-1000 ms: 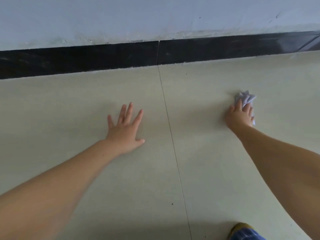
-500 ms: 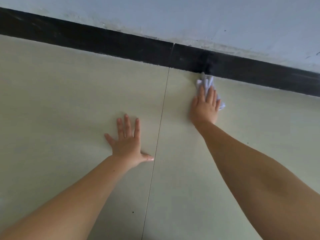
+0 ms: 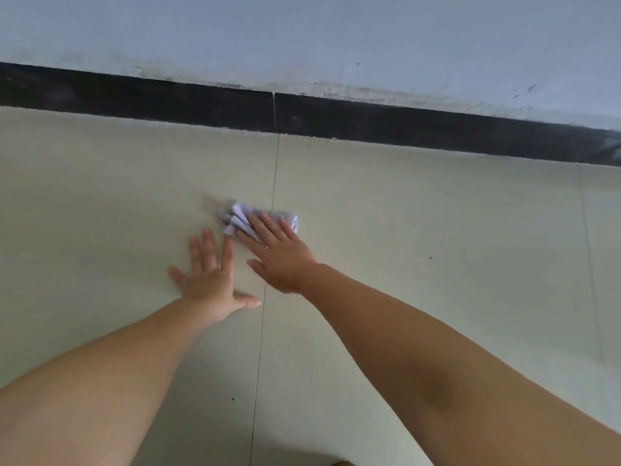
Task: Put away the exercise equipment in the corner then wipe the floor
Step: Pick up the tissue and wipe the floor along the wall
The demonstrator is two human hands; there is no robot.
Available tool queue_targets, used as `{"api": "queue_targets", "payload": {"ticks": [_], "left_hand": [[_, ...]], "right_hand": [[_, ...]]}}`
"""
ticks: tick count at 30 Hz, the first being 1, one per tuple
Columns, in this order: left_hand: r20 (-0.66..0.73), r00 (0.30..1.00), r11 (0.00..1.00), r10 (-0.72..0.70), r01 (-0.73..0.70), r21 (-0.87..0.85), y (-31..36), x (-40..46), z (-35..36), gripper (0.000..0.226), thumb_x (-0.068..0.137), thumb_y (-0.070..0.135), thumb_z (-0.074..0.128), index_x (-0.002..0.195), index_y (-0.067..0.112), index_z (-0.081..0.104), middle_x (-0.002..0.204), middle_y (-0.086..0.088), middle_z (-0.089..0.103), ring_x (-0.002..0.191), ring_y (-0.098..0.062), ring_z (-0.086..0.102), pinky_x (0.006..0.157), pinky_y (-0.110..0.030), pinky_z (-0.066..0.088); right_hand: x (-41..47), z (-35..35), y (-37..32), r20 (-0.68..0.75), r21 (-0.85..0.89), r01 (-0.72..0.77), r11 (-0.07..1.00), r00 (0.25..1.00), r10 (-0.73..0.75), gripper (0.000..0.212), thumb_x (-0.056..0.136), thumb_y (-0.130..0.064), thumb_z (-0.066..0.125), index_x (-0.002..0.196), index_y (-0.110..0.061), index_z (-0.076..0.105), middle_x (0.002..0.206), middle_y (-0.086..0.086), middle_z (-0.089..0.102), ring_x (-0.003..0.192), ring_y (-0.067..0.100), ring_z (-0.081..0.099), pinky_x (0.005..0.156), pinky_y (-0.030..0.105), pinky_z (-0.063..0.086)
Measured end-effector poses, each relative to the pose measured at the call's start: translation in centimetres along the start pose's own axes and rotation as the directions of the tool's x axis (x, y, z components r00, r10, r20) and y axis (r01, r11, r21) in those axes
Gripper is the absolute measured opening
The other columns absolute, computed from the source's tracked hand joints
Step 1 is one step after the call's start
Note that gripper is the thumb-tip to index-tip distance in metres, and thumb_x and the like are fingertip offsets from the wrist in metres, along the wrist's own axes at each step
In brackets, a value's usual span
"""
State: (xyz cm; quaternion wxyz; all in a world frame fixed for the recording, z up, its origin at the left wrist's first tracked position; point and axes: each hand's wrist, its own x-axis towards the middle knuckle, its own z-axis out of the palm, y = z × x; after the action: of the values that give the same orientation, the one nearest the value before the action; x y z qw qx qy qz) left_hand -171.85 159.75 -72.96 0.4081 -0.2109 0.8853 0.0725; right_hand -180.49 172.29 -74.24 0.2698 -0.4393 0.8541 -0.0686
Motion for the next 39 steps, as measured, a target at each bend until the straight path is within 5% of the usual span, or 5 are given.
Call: {"api": "queue_targets", "payload": {"ticks": [4,11,22,32,39], "left_hand": [[-0.031,0.999,1.0,0.012,-0.012,0.003,-0.1,0.3,0.3,0.134,0.061,0.078,0.061,0.143,0.023,-0.031,0.147,-0.013,-0.041,0.14,-0.033,-0.03,0.107,-0.068,0.011],[-0.061,0.997,0.999,0.036,-0.034,0.028,-0.2,0.4,0.5,0.137,0.058,0.079,0.061,0.142,0.023,-0.032,0.147,-0.014,-0.041,0.139,-0.034,-0.031,0.105,-0.07,0.01],[-0.432,0.901,0.944,0.031,-0.169,-0.283,-2.2,0.8,-2.2,0.047,0.097,0.04,0.036,0.139,0.02,0.043,0.145,-0.013,0.038,0.133,-0.034,0.033,0.107,-0.054,0.03],[-0.164,0.878,0.889,0.45,-0.423,0.174,7.9,1.3,-0.4,0.059,0.1,0.043,0.027,0.149,0.036,-0.005,0.157,-0.004,-0.022,0.144,-0.032,-0.02,0.109,-0.065,0.004],[-0.097,0.907,0.903,0.41,-0.388,0.184,8.0,1.0,-1.2,0.058,0.1,0.04,0.026,0.149,0.039,-0.006,0.156,-0.002,-0.025,0.143,-0.03,-0.022,0.109,-0.066,0.006]], "right_hand": [[-3.7,-0.1,7.9,-0.189,0.034,-0.218,0.975,0.957,0.22,0.053,0.103,-0.034,0.027,0.152,-0.03,0.006,0.161,0.005,-0.001,0.148,0.022,-0.003,0.12,0.042,-0.002],[-13.7,0.6,16.9,-0.12,0.503,-0.828,0.249,0.219,0.968,0.056,0.099,-0.033,0.025,0.153,-0.027,0.011,0.16,0.013,0.002,0.147,0.027,-0.001,0.117,0.045,0.0],[-9.9,9.5,-8.6,-0.121,0.012,-0.089,0.996,0.989,0.09,0.052,0.092,-0.036,0.031,0.143,-0.028,0.04,0.151,0.004,0.037,0.14,0.024,0.033,0.113,0.043,0.018],[-23.6,5.4,12.5,0.018,0.507,-0.861,0.048,0.066,0.998,0.057,0.1,-0.034,0.029,0.153,-0.024,0.008,0.16,0.014,0.001,0.147,0.028,-0.001,0.118,0.044,0.004],[-14.8,11.2,-10.1,-0.159,0.268,-0.727,0.632,0.613,0.774,0.067,0.089,-0.039,0.038,0.15,-0.015,0.023,0.155,0.018,0.017,0.144,0.036,0.013,0.109,0.057,0.028]]}}
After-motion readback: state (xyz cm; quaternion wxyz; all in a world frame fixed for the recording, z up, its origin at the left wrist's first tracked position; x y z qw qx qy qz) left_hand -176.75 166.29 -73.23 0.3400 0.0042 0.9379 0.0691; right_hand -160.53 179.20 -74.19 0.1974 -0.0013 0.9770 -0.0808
